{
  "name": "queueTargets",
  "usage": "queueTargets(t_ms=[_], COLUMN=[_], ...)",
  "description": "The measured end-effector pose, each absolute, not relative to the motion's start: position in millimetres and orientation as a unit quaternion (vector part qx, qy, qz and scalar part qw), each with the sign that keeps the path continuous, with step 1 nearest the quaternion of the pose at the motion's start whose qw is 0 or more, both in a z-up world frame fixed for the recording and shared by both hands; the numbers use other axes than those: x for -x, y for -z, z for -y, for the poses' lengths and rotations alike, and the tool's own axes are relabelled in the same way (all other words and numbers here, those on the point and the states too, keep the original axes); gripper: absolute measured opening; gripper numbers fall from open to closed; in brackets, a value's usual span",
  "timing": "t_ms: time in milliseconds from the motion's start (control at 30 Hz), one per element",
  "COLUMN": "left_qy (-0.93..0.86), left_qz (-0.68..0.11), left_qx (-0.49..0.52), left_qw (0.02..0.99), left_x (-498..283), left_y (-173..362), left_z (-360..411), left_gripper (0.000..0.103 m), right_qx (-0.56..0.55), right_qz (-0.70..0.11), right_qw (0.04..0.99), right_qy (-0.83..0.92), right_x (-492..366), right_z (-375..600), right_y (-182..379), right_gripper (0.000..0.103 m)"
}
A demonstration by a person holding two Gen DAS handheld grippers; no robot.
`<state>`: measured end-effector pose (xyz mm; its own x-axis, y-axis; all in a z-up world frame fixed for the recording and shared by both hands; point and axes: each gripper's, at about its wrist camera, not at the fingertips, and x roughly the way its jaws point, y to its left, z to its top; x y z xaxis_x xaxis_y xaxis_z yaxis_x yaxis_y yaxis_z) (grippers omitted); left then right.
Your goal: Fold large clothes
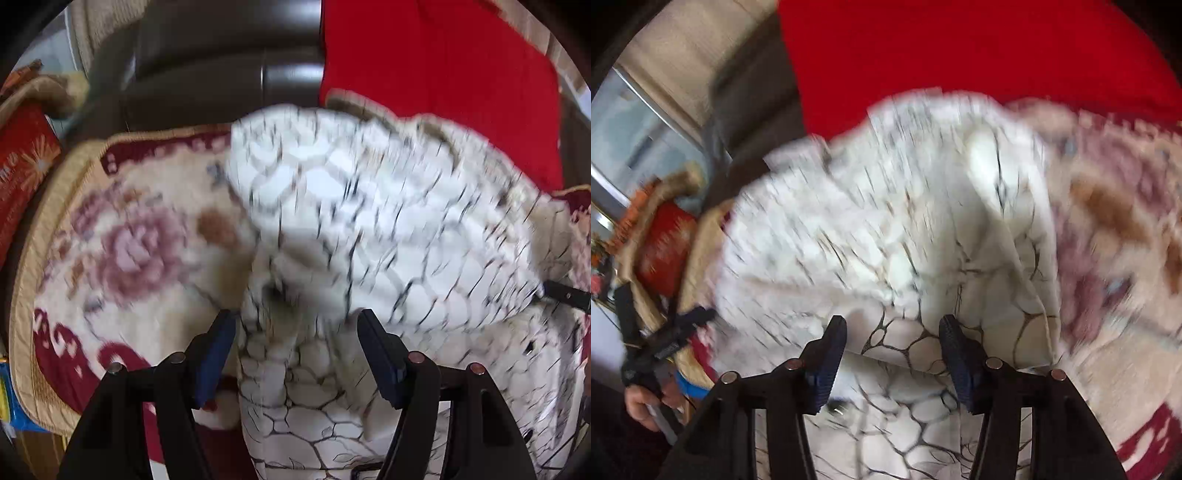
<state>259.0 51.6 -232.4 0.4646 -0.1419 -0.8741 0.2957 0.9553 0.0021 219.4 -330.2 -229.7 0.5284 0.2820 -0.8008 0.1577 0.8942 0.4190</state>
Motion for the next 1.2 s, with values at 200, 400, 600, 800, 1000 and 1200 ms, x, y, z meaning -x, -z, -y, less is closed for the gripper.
queueTargets(t_ms=[200,400,600,800,1000,1200], left_qy=[0.14,0.182,0.238,0.292,0.369,0.411], left_qz=[-0.504,-0.512,-0.542,-0.593,-0.596,-0.584], left_qx=[-0.04,-0.018,0.015,0.164,0.22,0.249], left_qw=[0.852,0.839,0.806,0.732,0.679,0.654], left_x=[-238.3,-188.1,-130.4,-115.7,-98.3,-89.7], left_y=[228.9,235.3,272.1,334.5,364.7,370.0], left_z=[-83.2,-134.1,-165.7,-188.9,-184.7,-174.9], left_gripper=[0.069,0.079,0.083,0.083,0.083,0.08], right_qx=[-0.235,-0.249,-0.258,-0.283,-0.33,-0.362], right_qz=[-0.465,-0.43,-0.444,-0.489,-0.521,-0.54], right_qw=[0.852,0.865,0.855,0.823,0.784,0.756], right_qy=[-0.056,-0.07,-0.066,-0.063,-0.067,-0.072], right_x=[-199.5,-144.6,-82.6,-28.2,12.4,24.1], right_z=[333.8,369.0,402.7,427.8,449.5,454.6], right_y=[196.8,173.3,193.2,234.4,286.2,332.5], right_gripper=[0.057,0.067,0.072,0.073,0.077,0.077])
